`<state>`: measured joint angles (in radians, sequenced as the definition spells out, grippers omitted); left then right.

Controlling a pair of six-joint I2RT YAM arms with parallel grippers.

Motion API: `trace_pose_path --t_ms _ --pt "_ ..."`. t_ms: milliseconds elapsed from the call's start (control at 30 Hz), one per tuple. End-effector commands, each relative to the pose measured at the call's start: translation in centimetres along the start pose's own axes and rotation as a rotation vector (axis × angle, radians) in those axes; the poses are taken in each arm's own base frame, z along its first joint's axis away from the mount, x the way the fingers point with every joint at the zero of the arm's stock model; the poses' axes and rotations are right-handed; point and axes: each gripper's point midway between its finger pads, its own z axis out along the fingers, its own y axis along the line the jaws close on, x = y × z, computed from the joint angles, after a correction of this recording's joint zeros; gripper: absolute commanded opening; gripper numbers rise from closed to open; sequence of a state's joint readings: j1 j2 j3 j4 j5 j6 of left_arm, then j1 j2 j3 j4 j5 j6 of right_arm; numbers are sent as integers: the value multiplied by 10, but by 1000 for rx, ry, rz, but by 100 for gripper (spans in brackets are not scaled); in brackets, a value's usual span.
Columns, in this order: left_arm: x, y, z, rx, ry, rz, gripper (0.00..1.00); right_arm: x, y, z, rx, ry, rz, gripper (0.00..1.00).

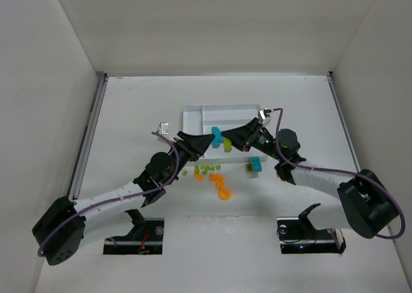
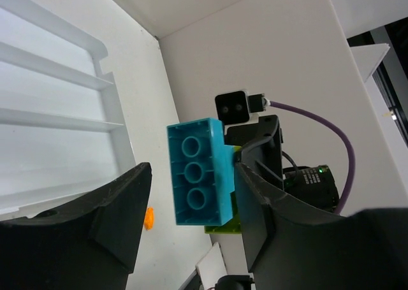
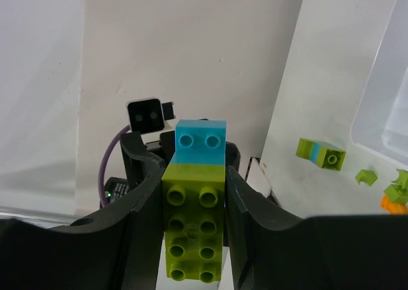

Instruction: Sort the legos into containers by color

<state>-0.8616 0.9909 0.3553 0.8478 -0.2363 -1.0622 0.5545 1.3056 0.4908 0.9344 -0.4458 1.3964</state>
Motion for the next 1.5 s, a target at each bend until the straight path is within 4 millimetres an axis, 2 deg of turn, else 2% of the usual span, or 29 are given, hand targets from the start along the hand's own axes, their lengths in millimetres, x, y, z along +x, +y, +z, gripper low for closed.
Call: trace_pose_path --t_ms 0,300,700,800,1100,1233,1467 --pt "-9 -9 -1 40 -30 -40 53 -5 21 -3 -89 -15 -34 26" --pt "-3 -21 6 81 -2 -83 51 -3 26 -2 -120 -3 -16 26" --pt "-3 -34 7 140 -2 -158 44 0 20 4 -153 14 58 25" --pt "-1 -34 7 144 8 -171 40 0 19 5 -160 16 78 25" --pt "-3 -31 5 140 8 -165 21 2 15 6 -156 24 92 24" --pt "-13 -25 2 128 -17 -155 18 1 7 -4 -137 16 95 24" --pt "-27 -12 -3 80 -47 -128 16 -6 6 -18 -132 1 72 24"
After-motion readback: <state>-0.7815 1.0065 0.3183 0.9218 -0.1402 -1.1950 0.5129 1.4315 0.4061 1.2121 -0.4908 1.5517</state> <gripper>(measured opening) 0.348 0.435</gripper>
